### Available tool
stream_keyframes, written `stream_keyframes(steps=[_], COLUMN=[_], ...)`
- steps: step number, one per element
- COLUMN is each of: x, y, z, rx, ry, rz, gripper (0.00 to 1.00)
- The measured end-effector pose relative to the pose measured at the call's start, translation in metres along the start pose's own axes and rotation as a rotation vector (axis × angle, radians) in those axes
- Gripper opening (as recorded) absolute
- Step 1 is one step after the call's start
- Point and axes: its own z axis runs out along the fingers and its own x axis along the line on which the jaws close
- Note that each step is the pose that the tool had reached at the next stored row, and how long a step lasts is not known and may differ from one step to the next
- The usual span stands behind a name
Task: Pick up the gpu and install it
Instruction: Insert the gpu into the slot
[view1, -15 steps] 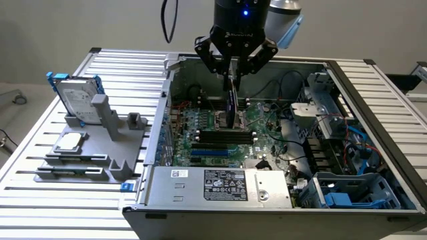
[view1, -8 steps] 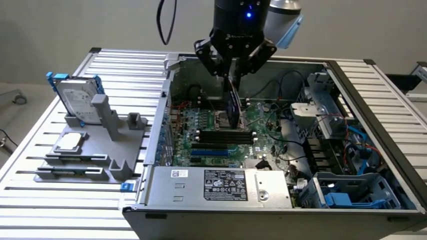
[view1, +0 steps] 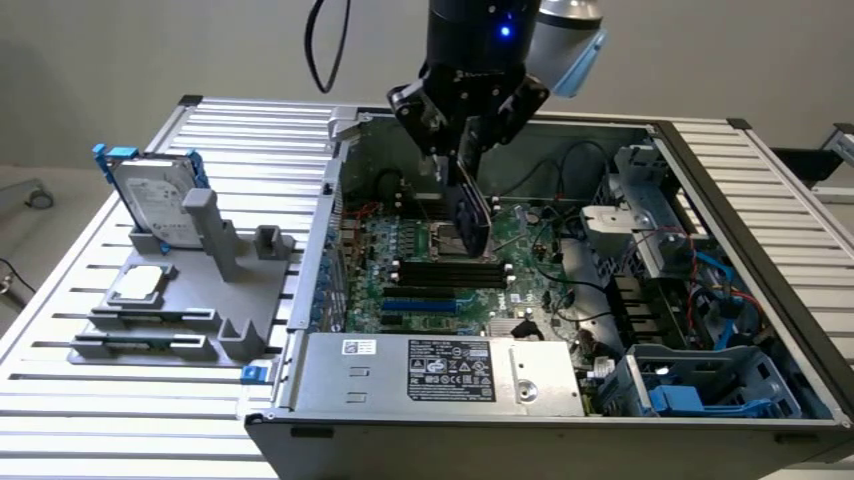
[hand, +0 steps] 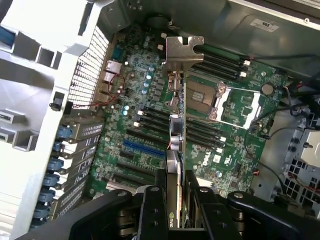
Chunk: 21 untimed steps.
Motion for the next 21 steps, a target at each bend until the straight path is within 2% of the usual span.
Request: stream_keyframes(steps=[21], x=[0.0000], y=[0.0000], z=[0.0001], rx=[-0.0020], ry=[0.0181], rz=[-0.382], gripper=[0.26])
